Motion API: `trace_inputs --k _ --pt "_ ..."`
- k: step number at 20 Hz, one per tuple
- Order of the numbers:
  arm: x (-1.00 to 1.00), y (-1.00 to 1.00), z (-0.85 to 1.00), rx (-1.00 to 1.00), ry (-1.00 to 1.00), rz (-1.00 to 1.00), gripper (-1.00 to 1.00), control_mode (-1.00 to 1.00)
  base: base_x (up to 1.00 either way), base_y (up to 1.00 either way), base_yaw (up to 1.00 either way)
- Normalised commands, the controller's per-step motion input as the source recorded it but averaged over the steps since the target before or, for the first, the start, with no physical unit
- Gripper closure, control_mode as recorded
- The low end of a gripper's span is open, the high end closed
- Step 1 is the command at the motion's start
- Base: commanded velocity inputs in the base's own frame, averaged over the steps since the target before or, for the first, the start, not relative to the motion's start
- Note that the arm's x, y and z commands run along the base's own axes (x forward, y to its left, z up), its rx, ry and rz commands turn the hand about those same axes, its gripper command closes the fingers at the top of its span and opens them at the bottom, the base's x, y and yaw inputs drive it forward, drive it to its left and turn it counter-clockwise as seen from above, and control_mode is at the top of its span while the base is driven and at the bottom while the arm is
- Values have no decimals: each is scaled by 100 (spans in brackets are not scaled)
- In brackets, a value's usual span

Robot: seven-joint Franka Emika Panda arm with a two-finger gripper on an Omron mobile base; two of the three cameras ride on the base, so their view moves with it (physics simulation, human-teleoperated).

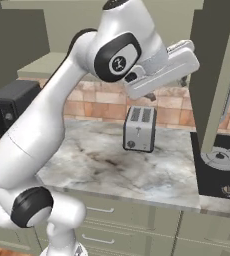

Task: Open the cabinet, pick the kettle from the cabinet, and place it in the sink.

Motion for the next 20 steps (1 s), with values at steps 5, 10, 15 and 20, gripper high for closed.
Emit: trace_inputs --k 5,10,15,20 --pt "-7 61 -2 -15 -13 21 -100 -100 0 0 0" --pt "-17 59 -1 -25 -10 35 -100 -100 0 0 0" --pt "-20 54 0 -32 -4 42 -100 -100 0 0 0" --pt "-19 37 11 -33 0 46 -100 -100 0 0 0"
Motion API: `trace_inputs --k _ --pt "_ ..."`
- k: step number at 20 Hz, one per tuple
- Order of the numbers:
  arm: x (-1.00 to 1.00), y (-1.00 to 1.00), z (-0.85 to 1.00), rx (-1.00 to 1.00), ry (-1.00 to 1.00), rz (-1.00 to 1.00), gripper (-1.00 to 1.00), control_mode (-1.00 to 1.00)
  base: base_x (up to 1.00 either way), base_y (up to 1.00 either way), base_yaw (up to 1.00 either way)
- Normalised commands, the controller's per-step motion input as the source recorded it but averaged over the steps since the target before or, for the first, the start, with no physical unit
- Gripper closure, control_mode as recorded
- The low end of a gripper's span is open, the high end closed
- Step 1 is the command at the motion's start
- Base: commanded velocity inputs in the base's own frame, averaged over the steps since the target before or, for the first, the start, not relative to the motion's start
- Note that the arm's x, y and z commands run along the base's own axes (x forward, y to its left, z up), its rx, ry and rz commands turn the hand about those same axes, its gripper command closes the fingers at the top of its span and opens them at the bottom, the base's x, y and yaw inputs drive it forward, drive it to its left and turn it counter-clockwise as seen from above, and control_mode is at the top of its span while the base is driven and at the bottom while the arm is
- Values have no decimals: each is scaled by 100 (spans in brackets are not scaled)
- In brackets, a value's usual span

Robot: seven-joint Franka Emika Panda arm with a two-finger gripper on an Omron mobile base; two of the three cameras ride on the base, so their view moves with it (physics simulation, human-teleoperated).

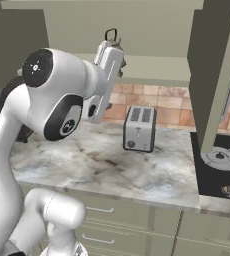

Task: Open the cabinet, pick the kettle from the cabinet, and place it in the sink.

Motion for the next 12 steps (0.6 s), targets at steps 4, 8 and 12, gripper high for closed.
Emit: trace_inputs --k 4,8,12 --pt "-20 29 23 -39 9 55 -100 -100 0 0 0" --pt "-14 29 27 -46 14 58 -100 -100 0 0 0" --pt "-10 33 26 -45 5 53 -100 -100 0 0 0"
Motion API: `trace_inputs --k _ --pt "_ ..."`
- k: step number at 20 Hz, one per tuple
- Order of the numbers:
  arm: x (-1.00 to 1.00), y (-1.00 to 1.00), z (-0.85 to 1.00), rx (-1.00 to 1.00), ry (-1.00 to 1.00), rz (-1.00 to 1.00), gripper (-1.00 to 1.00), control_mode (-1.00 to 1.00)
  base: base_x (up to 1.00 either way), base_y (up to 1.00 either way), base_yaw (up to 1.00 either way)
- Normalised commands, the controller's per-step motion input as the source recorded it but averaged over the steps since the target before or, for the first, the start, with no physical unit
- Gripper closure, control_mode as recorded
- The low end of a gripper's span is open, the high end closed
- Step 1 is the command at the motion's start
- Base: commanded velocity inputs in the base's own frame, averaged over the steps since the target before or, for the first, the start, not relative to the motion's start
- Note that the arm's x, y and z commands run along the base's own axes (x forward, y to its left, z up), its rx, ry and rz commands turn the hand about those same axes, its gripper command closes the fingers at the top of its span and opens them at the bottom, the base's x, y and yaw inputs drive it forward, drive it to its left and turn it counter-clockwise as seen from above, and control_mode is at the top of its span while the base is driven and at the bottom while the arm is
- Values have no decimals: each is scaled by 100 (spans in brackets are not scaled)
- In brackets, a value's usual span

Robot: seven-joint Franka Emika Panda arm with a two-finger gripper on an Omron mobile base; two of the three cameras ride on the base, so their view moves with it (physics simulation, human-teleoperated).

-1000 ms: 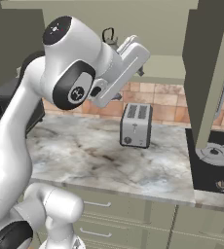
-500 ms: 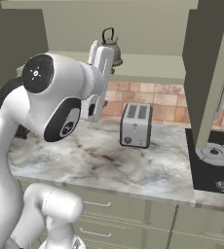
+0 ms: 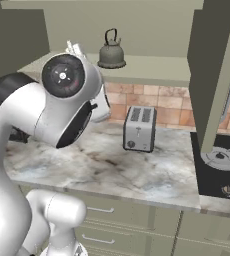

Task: Open the cabinet, pick the kettle from the cabinet, and place it in the sink.

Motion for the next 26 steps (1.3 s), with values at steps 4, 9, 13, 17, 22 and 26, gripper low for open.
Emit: trace_inputs --k 4,9,13,17,22,26 --pt "-2 39 22 -44 0 40 -100 -100 0 0 0" --pt "0 39 17 -44 -10 34 -100 -100 0 0 0" --pt "1 39 10 -47 -18 13 -100 -100 0 0 0" --pt "15 35 4 -35 -14 0 -100 -100 0 0 0" --pt "26 23 3 -22 -14 0 -100 -100 0 0 0" --pt "26 12 0 -18 -18 -3 -100 -100 0 0 0"
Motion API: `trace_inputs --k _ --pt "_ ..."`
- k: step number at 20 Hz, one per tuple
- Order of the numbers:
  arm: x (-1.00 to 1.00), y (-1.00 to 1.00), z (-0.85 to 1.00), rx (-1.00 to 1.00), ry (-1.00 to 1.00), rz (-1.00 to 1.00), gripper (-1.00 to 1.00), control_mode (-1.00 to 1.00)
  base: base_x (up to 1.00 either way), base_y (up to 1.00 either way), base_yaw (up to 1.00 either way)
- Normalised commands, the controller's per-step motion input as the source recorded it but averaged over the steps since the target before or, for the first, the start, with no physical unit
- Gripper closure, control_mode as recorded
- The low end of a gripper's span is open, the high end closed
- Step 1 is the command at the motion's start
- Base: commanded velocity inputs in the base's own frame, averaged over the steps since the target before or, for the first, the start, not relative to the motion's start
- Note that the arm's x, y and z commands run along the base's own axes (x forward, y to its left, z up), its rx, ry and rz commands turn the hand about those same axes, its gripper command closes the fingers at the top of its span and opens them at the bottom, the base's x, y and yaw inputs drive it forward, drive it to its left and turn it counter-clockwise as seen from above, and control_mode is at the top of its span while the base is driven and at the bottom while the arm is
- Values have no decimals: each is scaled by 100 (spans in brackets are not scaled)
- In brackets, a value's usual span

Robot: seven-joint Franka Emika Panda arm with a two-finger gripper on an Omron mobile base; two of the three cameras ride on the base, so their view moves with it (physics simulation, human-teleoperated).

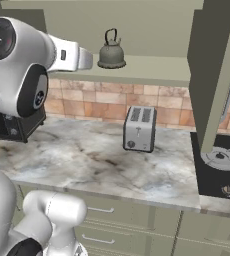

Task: Open the cabinet, pick the kettle from the cabinet, and place it in the sink.

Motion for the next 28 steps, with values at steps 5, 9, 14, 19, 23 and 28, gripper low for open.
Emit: trace_inputs --k 5,9,14,19,23,28 --pt "39 7 0 -5 -6 -6 -100 -100 0 0 0" --pt "43 8 7 -3 -1 -7 -100 -100 0 0 0" --pt "44 13 11 0 0 -10 -100 -100 0 0 0" --pt "47 9 9 0 0 -6 -100 -100 0 0 0" --pt "47 1 6 0 0 -2 -100 -100 0 0 0" --pt "43 0 0 0 3 0 -100 -100 0 0 0"
